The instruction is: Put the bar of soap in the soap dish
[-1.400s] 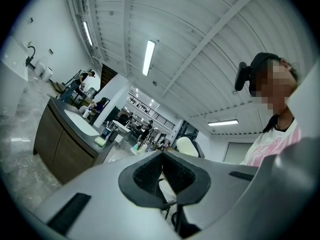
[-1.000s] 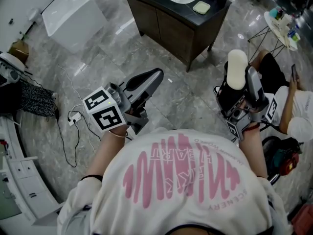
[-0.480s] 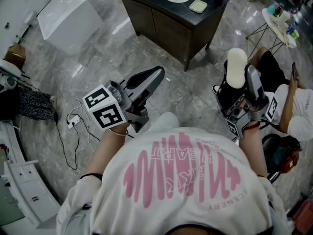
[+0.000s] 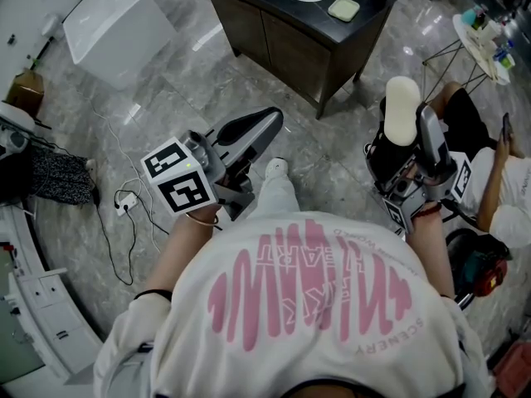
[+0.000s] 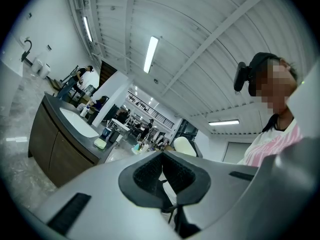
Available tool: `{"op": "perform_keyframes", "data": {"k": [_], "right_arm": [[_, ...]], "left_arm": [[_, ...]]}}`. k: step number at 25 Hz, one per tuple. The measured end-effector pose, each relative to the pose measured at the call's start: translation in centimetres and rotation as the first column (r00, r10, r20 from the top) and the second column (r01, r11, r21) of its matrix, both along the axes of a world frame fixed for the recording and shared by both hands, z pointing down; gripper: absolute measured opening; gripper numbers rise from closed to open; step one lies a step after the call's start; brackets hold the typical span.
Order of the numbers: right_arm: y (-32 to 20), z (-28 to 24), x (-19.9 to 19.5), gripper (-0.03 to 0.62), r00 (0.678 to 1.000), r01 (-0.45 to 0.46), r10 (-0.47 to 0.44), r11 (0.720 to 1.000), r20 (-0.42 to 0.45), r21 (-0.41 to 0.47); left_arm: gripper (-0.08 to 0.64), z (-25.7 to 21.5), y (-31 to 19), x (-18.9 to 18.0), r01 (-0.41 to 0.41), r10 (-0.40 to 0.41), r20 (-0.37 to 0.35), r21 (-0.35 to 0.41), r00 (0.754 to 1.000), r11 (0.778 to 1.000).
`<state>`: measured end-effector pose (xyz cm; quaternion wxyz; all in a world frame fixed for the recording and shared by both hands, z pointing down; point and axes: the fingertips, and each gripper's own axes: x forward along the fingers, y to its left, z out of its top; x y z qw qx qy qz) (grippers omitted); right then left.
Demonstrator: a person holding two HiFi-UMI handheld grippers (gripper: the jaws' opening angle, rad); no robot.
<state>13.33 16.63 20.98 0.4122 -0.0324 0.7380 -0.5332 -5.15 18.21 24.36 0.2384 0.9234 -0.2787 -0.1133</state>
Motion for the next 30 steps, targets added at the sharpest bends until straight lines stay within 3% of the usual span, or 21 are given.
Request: {"op": "perform_keyframes", "data": {"k": [30], "right_arm": [[-17.7, -0.2, -4.0, 0.298, 0.992, -0.123, 0.124, 0.991, 0.013, -0.049]], "left_arm": [[0.011, 0.0, -19.8, -3.5, -0.150, 0.150, 0.009, -0.057, 0.989, 0.987]]}}
